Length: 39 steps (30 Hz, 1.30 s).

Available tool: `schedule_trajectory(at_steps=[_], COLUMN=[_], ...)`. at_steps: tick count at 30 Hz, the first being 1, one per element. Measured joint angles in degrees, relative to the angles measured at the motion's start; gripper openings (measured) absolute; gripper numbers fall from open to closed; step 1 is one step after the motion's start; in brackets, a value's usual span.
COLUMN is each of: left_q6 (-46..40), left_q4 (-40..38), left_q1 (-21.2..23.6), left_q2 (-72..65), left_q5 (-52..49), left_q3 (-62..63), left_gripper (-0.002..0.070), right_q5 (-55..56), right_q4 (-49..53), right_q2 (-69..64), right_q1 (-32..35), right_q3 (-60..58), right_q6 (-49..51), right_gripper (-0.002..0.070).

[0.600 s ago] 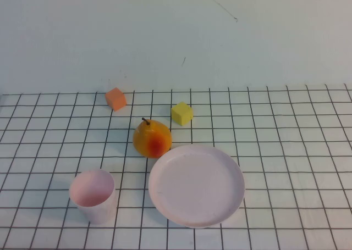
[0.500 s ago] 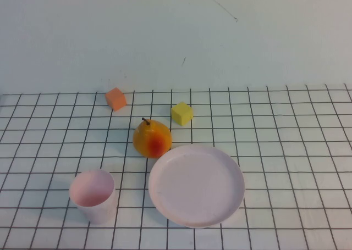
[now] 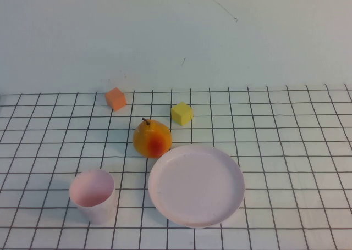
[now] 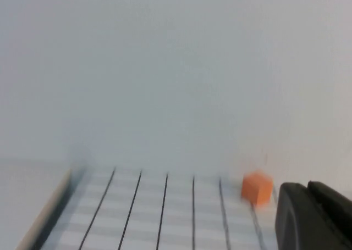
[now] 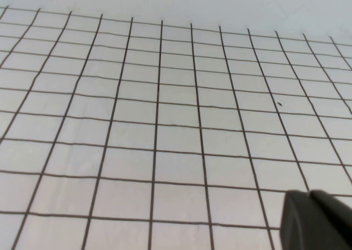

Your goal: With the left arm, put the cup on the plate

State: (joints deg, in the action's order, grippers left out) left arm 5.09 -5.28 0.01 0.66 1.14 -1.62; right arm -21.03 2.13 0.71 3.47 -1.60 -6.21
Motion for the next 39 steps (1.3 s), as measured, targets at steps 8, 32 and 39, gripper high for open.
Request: schedule_trajectory(at_steps=[8,32,39], left_q6=[4.5,-0.7,-0.4], left_q4=[-1.8,-0.4,-0.5], left_q1=[0.0,0.0,0.0], left_q2=[0.0,-3.7,-9.9], left_q5=[30.5,-17.2,-32.4], left_q3=[0.0,24.2,35.3], left_gripper=[-0.0002,-0.0002,-0.0002], right_q5=[0.0,0.0,0.0], right_q4=[0.0,0.0,0.0], right_q2=[0.0,0.0,0.0], right_q1=[0.0,0.0,0.0], right_q3=[0.0,0.0,0.0], right_q6=[0.0,0.0,0.0], right_gripper=[-0.0002,-0.0002,-0.0002])
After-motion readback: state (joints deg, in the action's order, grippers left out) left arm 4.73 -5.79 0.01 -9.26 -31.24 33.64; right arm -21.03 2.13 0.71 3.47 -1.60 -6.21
